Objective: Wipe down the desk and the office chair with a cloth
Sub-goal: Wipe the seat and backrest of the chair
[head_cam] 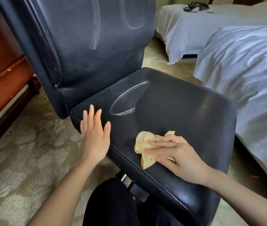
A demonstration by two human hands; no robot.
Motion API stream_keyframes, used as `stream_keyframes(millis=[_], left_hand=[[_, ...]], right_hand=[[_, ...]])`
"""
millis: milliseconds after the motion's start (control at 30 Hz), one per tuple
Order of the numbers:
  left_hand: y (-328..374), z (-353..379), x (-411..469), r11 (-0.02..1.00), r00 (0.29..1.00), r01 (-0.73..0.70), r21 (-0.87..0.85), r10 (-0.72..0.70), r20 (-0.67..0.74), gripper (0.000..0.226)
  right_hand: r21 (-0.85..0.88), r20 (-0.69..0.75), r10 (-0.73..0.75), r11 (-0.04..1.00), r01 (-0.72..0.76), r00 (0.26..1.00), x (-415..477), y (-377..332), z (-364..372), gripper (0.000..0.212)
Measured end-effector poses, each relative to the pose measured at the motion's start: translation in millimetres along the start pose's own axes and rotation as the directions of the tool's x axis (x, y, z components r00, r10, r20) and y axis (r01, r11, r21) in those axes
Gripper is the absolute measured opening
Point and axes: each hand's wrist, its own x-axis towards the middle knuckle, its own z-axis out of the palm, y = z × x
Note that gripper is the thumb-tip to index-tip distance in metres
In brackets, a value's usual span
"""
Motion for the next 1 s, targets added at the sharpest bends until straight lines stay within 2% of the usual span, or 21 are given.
stream_keyframes(millis=[133, 233, 367, 500, 600, 800, 900, 1000], left_hand=[[-18, 5, 7, 0.970, 0.991, -0.019, 0.244, -0.013, 0.130, 0.066], [-19, 13, 1, 0.965, 0.977, 0.041, 0.260, -0.093, 0.191, 0.067], [-16, 16, -3, 0.960, 0.979, 0.061, 0.273, -0.111, 0.172, 0.076], [-16, 15, -4, 0.958, 0.981, 0.052, 0.282, -0.102, 0.165, 0.085], [-15, 16, -3, 0.956, 0.981, 0.041, 0.291, -0.094, 0.171, 0.084], [-17, 17, -2, 0.948, 0.984, 0.047, 0.314, -0.098, 0.150, 0.082], [-18, 18, -1, 0.949, 0.984, 0.057, 0.310, -0.106, 0.141, 0.081], [-20, 19, -2, 0.951, 0.984, 0.061, 0.302, -0.108, 0.139, 0.081]], right_hand=[[0.043, -0.004, -0.042, 0.998, 0.043, 0.999, -4, 5, -3, 0.027], [0.079, -0.008, -0.077, 0.994, 0.077, 0.997, 7, 18, -5, 0.025], [0.031, -0.041, -0.111, 0.993, 0.112, 0.993, 45, 38, -7, 0.023], [0.001, -0.016, 0.087, 0.996, -0.087, 0.996, 93, 63, -4, 0.026], [-0.102, -0.031, 0.202, 0.974, -0.204, 0.979, 128, 76, 1, 0.027], [-0.195, -0.185, 0.440, 0.860, -0.472, 0.879, 186, 81, 22, 0.030], [-0.234, -0.182, 0.462, 0.837, -0.494, 0.868, 193, 79, 28, 0.032], [-0.194, -0.104, 0.386, 0.896, -0.400, 0.917, 181, 73, 26, 0.032]])
